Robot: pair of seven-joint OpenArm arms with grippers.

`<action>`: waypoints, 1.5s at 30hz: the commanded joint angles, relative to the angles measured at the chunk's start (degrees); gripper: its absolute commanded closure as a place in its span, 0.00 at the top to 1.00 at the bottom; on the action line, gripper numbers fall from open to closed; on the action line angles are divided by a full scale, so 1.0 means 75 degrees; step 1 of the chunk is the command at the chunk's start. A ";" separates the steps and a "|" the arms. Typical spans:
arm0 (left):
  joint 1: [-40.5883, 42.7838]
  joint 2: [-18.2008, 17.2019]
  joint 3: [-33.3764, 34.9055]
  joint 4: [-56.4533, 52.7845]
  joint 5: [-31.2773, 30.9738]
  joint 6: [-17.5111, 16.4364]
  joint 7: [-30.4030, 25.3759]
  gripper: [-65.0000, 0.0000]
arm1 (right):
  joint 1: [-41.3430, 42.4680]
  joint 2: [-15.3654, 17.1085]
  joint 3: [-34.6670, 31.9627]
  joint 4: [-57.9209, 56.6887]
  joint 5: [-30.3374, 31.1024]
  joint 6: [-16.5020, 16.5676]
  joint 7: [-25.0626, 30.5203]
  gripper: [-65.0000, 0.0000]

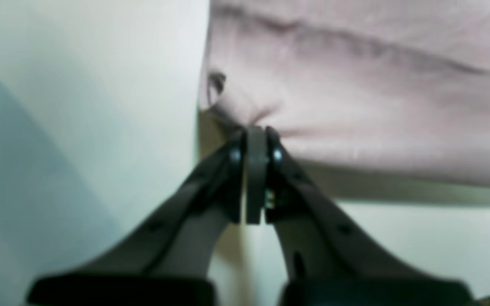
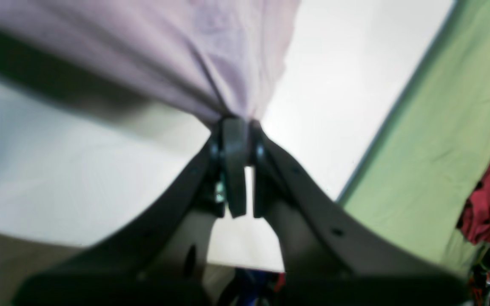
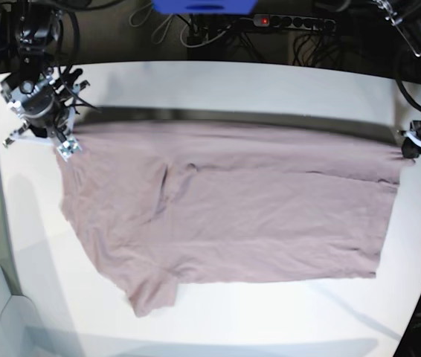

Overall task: Layout the t-shirt on the table in an organized manner, then fold the t-shirt properly
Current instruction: 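Drag the shirt toward the robot base with both grippers, laying it flat, then release the right gripper and move it along the shirt side toward the hem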

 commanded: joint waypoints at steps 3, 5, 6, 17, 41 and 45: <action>0.0316 -0.0179 -0.0035 0.0323 -0.0086 0.0016 -0.0112 0.00 | -0.0291 0.0078 0.0055 0.0144 -0.0067 -0.0033 0.0060 0.00; 0.0481 -0.0155 -0.0035 0.0417 -0.0086 0.0016 -0.0112 0.00 | -0.0491 0.0055 0.0066 0.0156 -0.0067 -0.0033 0.0142 0.00; 0.0551 -0.0073 -0.0035 0.0429 -0.0086 0.0016 -0.0112 0.00 | -0.0596 0.0043 0.0066 0.0191 -0.0067 -0.0033 0.0188 0.00; 0.1207 0.0021 -0.0035 0.0429 -0.0075 0.0016 -0.0112 0.00 | -0.0889 -0.0144 0.0559 0.0379 -0.0067 -0.0033 0.0212 0.00; 0.1629 0.0032 -0.0046 0.0429 -0.0086 0.0016 -0.0124 0.37 | -0.0913 -0.0179 0.0875 0.0414 -0.0067 -0.0033 0.0200 0.44; 0.1618 0.0032 -0.0222 0.0651 -0.0086 0.0016 -0.0112 0.37 | -0.1100 -0.0179 0.0875 0.0683 -0.0067 -0.0033 0.0200 0.52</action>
